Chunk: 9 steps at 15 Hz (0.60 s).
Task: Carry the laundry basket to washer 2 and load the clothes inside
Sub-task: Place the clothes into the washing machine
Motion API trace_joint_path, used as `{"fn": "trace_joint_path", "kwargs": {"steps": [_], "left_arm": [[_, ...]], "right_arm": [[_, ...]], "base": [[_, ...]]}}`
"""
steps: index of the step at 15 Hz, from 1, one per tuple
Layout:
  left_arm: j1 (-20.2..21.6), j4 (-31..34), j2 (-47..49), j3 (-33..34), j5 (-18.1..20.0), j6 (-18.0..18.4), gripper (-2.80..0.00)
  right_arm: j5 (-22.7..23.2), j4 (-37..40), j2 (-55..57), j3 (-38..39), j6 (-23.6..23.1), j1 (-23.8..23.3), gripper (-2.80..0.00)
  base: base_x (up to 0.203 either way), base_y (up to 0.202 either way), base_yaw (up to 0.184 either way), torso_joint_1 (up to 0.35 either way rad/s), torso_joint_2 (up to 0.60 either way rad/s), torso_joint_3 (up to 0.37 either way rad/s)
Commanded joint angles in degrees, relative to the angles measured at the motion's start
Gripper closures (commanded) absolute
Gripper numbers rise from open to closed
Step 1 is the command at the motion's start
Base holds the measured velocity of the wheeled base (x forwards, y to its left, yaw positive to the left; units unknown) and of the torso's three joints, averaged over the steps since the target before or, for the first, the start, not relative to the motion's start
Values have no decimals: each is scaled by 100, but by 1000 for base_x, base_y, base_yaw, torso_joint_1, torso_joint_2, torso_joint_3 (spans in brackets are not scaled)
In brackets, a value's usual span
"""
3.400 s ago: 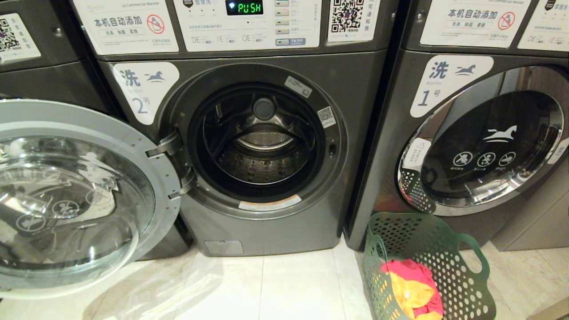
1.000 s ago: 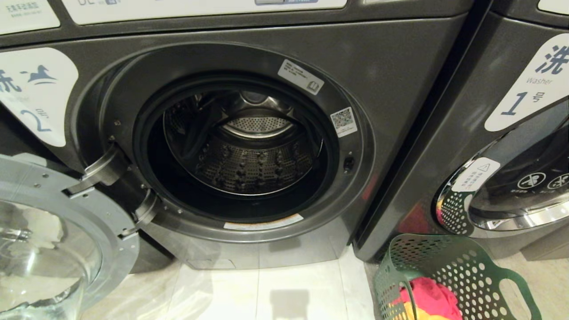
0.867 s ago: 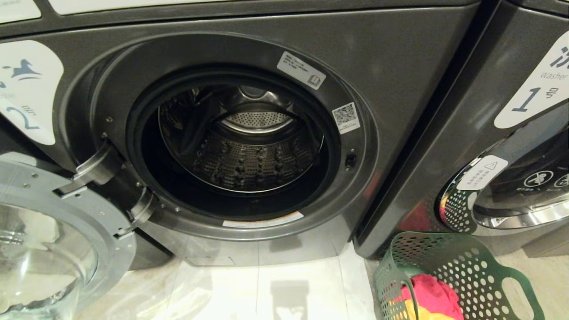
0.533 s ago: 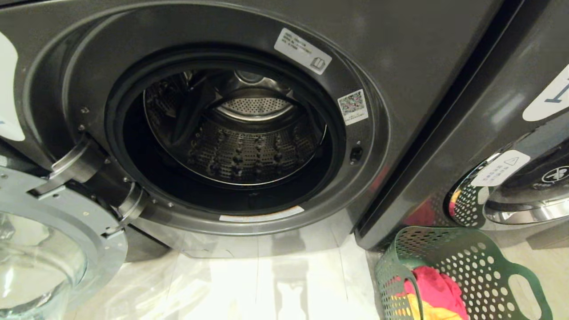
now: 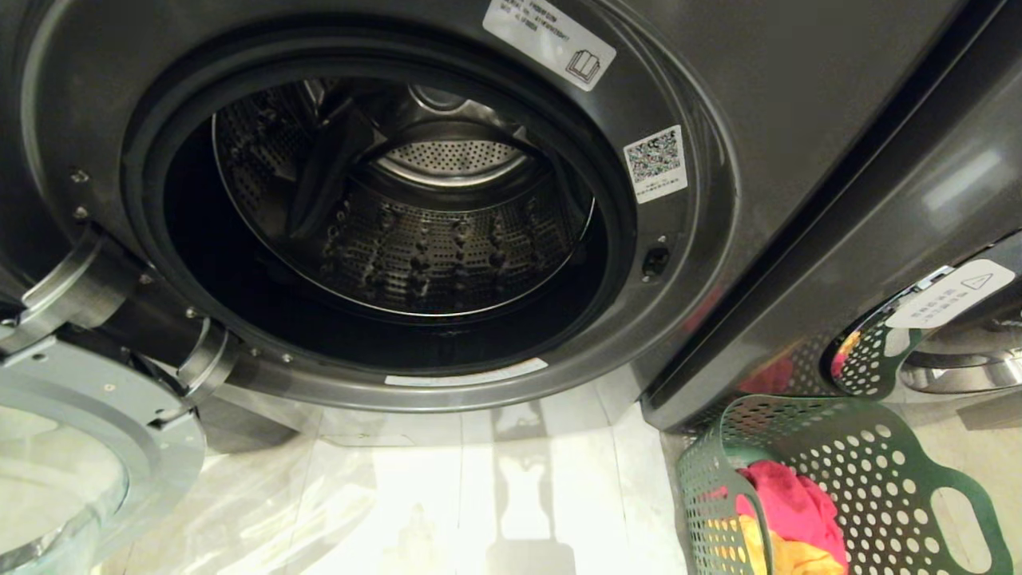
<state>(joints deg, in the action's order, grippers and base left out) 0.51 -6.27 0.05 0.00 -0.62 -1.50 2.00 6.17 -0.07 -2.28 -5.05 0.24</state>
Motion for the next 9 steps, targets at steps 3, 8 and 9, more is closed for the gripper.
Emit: {"fn": "trace_joint_path", "kwargs": {"steps": [3,8,9], "left_arm": [[2,-6,4,229,1,-9,0],[2,-6,4,229,-8,-9,0],[2,-6,4,229,-8,-9,0]], "right_arm": [[-136,16,7,-39,-182,-1,0],[-829,514,1839,-1871,312,-14,0],[-980,674,2726,-2204,766,-22,0]], "base": [[0,0,0,0,0,0],[0,0,0,0,0,0],[0,0,0,0,0,0]]}}
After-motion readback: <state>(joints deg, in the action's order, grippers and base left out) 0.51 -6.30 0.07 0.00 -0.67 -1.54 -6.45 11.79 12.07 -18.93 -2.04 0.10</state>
